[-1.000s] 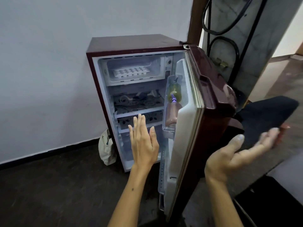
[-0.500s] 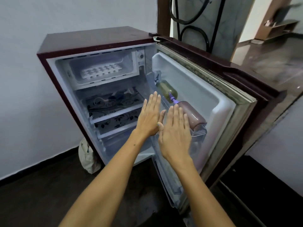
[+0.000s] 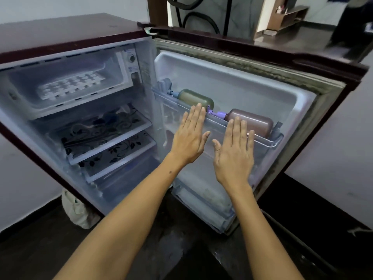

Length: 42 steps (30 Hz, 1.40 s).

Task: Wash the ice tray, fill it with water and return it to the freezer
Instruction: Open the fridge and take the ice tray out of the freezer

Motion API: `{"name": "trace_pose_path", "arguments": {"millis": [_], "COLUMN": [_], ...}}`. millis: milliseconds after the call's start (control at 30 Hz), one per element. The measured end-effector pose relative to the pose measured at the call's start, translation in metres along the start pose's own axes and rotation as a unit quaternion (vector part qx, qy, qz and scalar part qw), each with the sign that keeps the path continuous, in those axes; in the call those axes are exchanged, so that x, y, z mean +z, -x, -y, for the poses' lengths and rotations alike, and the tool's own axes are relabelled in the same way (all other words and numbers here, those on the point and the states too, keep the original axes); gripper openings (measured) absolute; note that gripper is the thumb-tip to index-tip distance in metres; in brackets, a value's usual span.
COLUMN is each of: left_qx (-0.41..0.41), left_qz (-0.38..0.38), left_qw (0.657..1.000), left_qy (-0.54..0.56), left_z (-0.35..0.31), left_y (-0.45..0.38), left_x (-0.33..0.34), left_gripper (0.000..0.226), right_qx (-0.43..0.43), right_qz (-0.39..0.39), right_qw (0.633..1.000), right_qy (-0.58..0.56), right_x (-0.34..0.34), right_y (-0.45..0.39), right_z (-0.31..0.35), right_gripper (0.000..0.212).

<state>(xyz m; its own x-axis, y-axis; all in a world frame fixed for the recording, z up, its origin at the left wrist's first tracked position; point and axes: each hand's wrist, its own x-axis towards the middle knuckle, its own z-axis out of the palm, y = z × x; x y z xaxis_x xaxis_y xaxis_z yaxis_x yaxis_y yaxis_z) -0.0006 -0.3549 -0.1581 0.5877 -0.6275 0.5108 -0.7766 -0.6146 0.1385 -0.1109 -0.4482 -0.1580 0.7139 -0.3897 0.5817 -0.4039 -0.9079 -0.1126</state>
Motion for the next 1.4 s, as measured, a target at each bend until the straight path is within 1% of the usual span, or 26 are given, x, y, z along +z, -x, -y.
{"name": "trace_pose_path", "arguments": {"millis": [233,433,567,667,767,867,967,1033,1067,1133,1200,1267,1333,1400], "left_qx": [0.005,-0.011,-0.025,-0.041,-0.054,-0.062,-0.07,-0.094,-0.119,-0.183,-0.262,-0.353,-0.436,-0.498], "left_qz": [-0.029,-0.037,-0.047,-0.052,-0.051,-0.051,-0.054,-0.078,-0.099,-0.149,-0.197,-0.24,-0.27,-0.285], "left_qw": [1.0,0.999,0.998,0.998,0.997,0.996,0.996,0.992,0.988,0.969,0.938,0.893,0.841,0.793], "left_qy": [-0.005,-0.023,-0.027,-0.025,-0.024,-0.031,-0.033,0.002,0.025,0.07,0.109,0.14,0.173,0.205], "left_z": [-0.022,-0.036,-0.042,-0.047,-0.051,-0.051,-0.052,-0.053,-0.05,-0.038,-0.015,0.016,0.05,0.082], "left_y": [-0.029,-0.049,-0.06,-0.066,-0.071,-0.075,-0.075,-0.071,-0.067,-0.054,-0.038,-0.024,-0.011,0.0], "left_x": [0.025,0.047,0.058,0.066,0.072,0.074,0.072,0.064,0.059,0.046,0.031,0.014,-0.005,-0.024], "left_gripper": [0.062,0.062,0.062,0.061,0.061,0.061,0.06,0.059,0.058,0.057,0.056,0.055,0.055,0.055], "right_qx": [0.011,0.016,0.004,0.001,0.012,0.047,0.095,0.128,0.129,0.098,0.054,0.014,-0.018,-0.035], "right_qz": [0.003,-0.025,-0.043,-0.056,-0.07,-0.089,-0.1,-0.11,-0.115,-0.12,-0.101,-0.051,0.022,0.101], "right_qw": [0.999,0.997,0.995,0.994,0.989,0.977,0.957,0.935,0.926,0.911,0.893,0.863,0.834,0.81], "right_qy": [-0.031,-0.074,-0.09,-0.099,-0.131,-0.187,-0.257,-0.313,-0.337,-0.382,-0.436,-0.502,-0.551,-0.576], "right_x": [0.02,0.038,0.049,0.057,0.065,0.071,0.069,0.066,0.064,0.062,0.062,0.061,0.063,0.07], "right_y": [-0.032,-0.056,-0.067,-0.074,-0.08,-0.087,-0.09,-0.092,-0.094,-0.1,-0.107,-0.117,-0.129,-0.141], "right_z": [-0.044,-0.068,-0.082,-0.089,-0.091,-0.084,-0.07,-0.057,-0.048,-0.025,0.005,0.039,0.076,0.112], "right_gripper": [0.063,0.062,0.061,0.06,0.058,0.057,0.057,0.06,0.061,0.061,0.06,0.06,0.059,0.057]}}
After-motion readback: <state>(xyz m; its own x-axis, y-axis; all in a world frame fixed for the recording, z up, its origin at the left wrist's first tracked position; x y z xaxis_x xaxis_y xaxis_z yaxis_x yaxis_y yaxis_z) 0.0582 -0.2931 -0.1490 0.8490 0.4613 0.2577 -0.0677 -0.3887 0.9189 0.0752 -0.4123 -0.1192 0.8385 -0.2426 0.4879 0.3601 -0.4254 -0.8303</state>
